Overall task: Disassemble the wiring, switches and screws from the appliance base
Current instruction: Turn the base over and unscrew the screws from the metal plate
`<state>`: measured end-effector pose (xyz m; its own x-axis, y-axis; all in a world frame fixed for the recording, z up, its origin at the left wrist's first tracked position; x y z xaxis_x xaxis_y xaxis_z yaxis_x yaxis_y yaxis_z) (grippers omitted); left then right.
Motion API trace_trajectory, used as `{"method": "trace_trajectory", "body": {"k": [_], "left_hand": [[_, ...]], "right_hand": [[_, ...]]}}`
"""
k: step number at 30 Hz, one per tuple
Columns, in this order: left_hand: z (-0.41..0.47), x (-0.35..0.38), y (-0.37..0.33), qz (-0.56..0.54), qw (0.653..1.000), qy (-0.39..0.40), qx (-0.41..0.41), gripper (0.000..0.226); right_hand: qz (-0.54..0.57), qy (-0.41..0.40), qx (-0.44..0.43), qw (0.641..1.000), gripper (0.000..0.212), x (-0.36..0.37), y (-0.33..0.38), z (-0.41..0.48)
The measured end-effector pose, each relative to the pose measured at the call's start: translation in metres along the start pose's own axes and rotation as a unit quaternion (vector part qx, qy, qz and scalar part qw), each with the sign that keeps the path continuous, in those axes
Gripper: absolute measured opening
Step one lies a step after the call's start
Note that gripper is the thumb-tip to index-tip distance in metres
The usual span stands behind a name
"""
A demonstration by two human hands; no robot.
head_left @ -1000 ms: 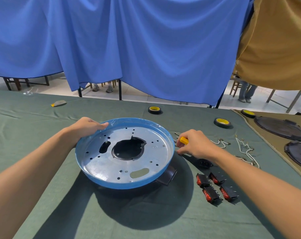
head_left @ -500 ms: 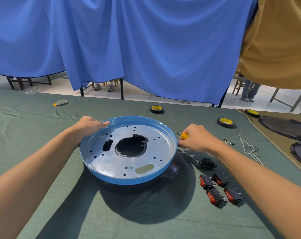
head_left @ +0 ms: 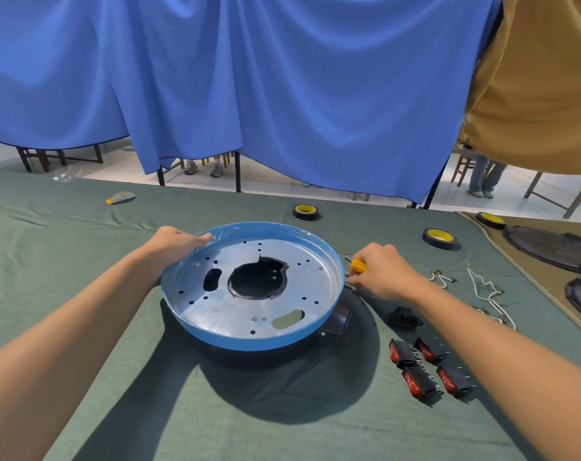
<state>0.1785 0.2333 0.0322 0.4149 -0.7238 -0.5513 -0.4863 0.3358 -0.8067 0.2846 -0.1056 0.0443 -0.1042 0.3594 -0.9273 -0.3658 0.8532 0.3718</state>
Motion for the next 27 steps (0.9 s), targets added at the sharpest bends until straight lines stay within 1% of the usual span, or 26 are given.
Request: {"method": "trace_trajectory", "body": {"k": [2,3,5,7,8,10,12,13,14,16,19,21,23,25,27], "left_hand": [[-0.001,-0.001,0.001,-0.009,1.000,0.000,-0.004,0.043],[-0.001,0.000,0.000,-0.010,1.000,0.002,0.000,0.041],[0.000,0.002,-0.005,0.014,1.000,0.006,0.019,0.038],[-0.001,0.000,-0.014,0.112,0.992,-0.009,0.053,0.039],[-0.003,-0.002,-0.021,0.185,0.979,-0.033,0.074,0.041],[-0.015,-0.006,-0.042,0.323,0.932,-0.103,0.128,0.037],[-0.038,0.004,-0.069,0.388,0.889,-0.142,0.199,0.035],[-0.051,0.014,-0.081,0.396,0.875,-0.141,0.239,0.036],[-0.064,0.028,-0.091,0.401,0.865,-0.125,0.276,0.038],[-0.082,0.061,-0.101,0.418,0.847,-0.049,0.324,0.049],[-0.092,0.102,-0.100,0.434,0.839,0.093,0.313,0.069],[-0.093,0.116,-0.097,0.434,0.834,0.146,0.308,0.071],[-0.091,0.120,-0.093,0.444,0.823,0.161,0.316,0.066],[-0.088,0.121,-0.091,0.452,0.815,0.161,0.326,0.062],[-0.085,0.120,-0.092,0.447,0.815,0.156,0.333,0.063]], "right_hand": [[0.064,-0.035,0.021,0.997,0.029,-0.014,-0.002,0.001],[0.113,-0.044,0.033,0.992,0.036,-0.019,-0.002,0.000],[0.221,-0.019,0.057,0.973,0.038,-0.022,0.002,-0.005],[0.253,0.041,0.070,0.964,0.040,-0.018,0.011,-0.013],[0.250,0.068,0.068,0.963,0.037,-0.014,0.016,-0.017],[0.252,0.088,0.062,0.962,0.029,-0.008,0.026,-0.021],[0.261,0.060,0.068,0.961,0.030,-0.006,0.032,-0.021],[0.250,0.036,0.076,0.965,0.029,-0.007,0.034,-0.021],[0.236,0.016,0.084,0.968,0.027,-0.007,0.035,-0.021],[0.219,-0.005,0.096,0.971,0.021,-0.006,0.037,-0.021],[0.243,-0.015,0.105,0.964,0.012,-0.001,0.043,-0.022],[0.266,-0.019,0.107,0.958,0.010,0.004,0.045,-0.023],[0.295,0.001,0.105,0.950,0.015,0.008,0.048,-0.024],[0.333,0.017,0.096,0.938,0.027,0.002,0.048,-0.024],[0.368,-0.009,0.086,0.926,0.030,-0.020,0.046,-0.021]]}}
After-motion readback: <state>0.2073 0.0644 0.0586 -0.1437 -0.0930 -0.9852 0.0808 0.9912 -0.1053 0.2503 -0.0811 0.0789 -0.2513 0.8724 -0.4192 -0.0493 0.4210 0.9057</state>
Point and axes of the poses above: each hand's wrist, its own z-axis towards the middle knuckle, its own x-axis out of the palm, y = z × x, the point moved 9 cm from there along z, towards the middle knuckle, and after that the axes turned 2 degrees about z, right-handed, at the moved point
